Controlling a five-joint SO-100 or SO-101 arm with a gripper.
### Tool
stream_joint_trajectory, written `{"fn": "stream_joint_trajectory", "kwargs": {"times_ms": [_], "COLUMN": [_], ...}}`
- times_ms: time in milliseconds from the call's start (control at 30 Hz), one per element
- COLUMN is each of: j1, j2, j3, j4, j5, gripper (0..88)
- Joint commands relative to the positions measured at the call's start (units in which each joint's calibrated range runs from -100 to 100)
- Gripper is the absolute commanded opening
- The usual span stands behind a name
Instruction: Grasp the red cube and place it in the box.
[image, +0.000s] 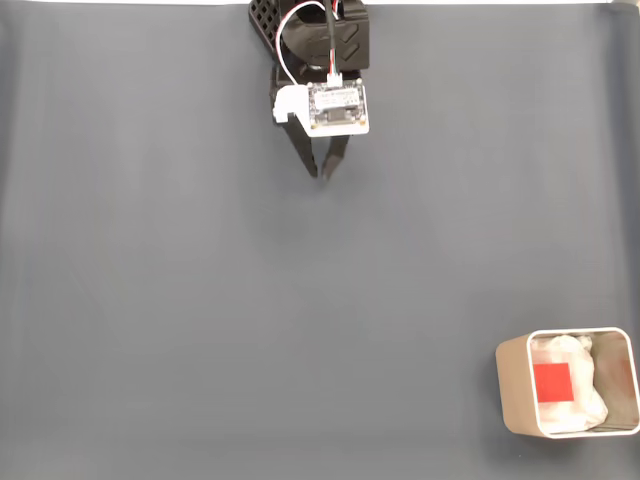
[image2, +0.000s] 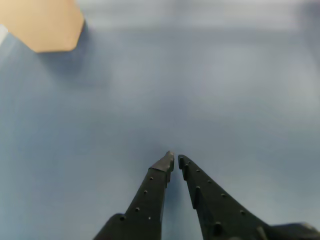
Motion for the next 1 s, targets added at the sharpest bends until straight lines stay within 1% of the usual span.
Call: {"fn": "stream_joint_trajectory", "kwargs": {"times_ms": [0,67,333,967], "j1": [-0.21,-0.07,-0.07,2.20], "j2": [-3.65,-4.52,-4.78,-4.78], "j3": [0.99,0.99,0.99,0.99], "j4": [12.69,15.88,21.95,22.36], "j5": [0.29,-0.05,-0.29,0.05], "gripper": [0.0,0.0,0.3,0.4]}}
